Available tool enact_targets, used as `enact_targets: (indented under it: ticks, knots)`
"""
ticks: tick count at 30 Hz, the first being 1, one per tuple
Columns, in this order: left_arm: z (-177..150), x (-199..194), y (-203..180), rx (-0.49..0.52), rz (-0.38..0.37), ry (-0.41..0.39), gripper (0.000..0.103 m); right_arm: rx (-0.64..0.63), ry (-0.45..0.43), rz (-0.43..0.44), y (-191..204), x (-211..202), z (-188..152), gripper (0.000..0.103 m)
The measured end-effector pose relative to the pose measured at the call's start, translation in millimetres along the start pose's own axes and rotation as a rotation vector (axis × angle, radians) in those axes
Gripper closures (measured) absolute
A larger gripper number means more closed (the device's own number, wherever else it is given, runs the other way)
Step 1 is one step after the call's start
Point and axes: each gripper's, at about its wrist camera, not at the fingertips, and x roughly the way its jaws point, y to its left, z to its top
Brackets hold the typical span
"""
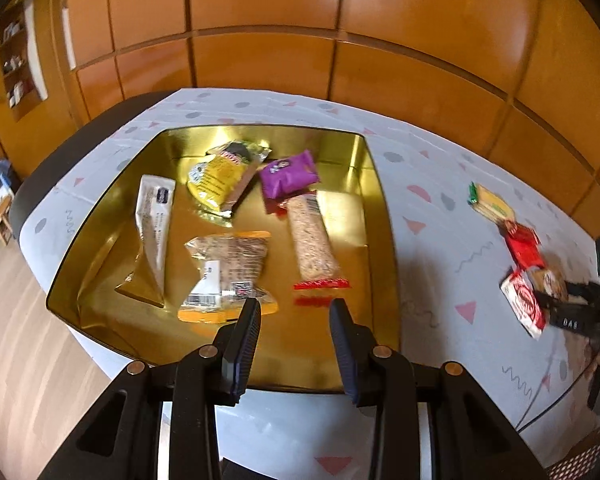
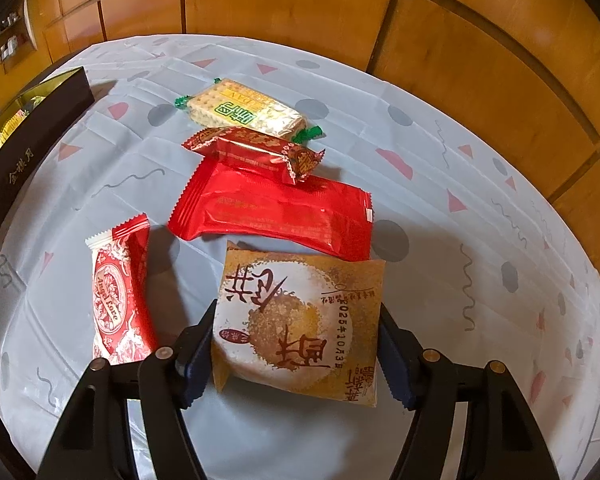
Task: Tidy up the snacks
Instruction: 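Lift the tan pastry packet off the cloth with the right gripper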
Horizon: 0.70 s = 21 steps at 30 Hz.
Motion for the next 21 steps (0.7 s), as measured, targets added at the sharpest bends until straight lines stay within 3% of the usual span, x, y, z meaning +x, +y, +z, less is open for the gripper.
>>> enact_targets:
  ticks: [11,21]
  knots:
    - [-5.4,-10.1,-16.9,0.093,0.023,-0.061,0.067,0.013,0.010,-0.030,-4.1,0.9,3.0,0.037]
    - [-7.2,-8.7,-8.1,0.070,0.022,-0.059,0.067,0.131,0.036,-0.083,-29.6,7.7,2.5,0.038]
